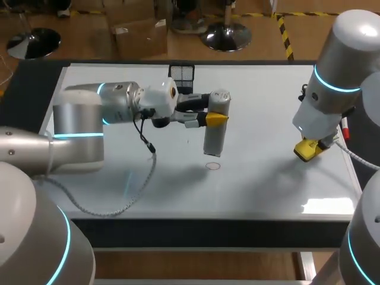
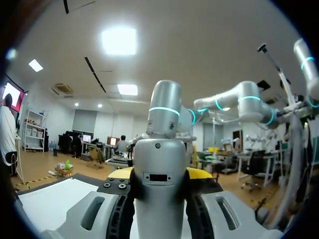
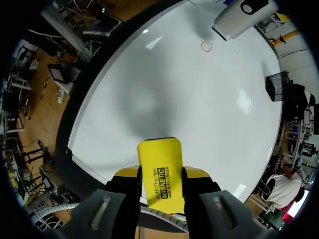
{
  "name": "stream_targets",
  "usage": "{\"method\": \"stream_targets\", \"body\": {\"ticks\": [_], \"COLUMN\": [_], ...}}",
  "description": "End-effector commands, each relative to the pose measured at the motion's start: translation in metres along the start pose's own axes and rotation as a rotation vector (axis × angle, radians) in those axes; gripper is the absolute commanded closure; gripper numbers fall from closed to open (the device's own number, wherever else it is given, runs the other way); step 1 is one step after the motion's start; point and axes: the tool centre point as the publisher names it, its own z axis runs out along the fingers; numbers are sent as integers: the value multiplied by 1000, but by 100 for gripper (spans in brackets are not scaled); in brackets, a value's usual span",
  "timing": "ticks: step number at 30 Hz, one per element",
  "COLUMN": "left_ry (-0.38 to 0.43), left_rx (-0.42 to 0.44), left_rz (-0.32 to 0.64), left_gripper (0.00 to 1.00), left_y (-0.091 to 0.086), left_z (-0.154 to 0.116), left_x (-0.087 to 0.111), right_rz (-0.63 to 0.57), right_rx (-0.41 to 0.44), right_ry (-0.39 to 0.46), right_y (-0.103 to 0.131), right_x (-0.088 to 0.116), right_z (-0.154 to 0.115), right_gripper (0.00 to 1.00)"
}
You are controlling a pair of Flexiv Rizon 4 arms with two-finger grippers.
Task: Pick up the inspection probe, press it on each red-marked spot on the whiteboard one by one, put down the probe, pick up the eraser, and wipe off all the red marks.
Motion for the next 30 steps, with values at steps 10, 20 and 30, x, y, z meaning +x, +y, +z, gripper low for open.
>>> {"method": "stream_targets", "body": {"ticks": [10,20,30], "left_ry": [-7,-4,-8], "left_rx": [29,18,16], "left_rz": [-1,-12,-8], "left_gripper": [100,100,100], "left_y": [25,41,48], "left_z": [-7,-17,-21], "left_x": [-2,-10,-12], "right_rz": [-1,-1,-1], "right_rx": [2,2,2], "right_ry": [2,2,2], "right_y": [0,0,0], "right_x": [0,0,0], "right_z": [0,0,0], "right_gripper": [100,100,100]}}
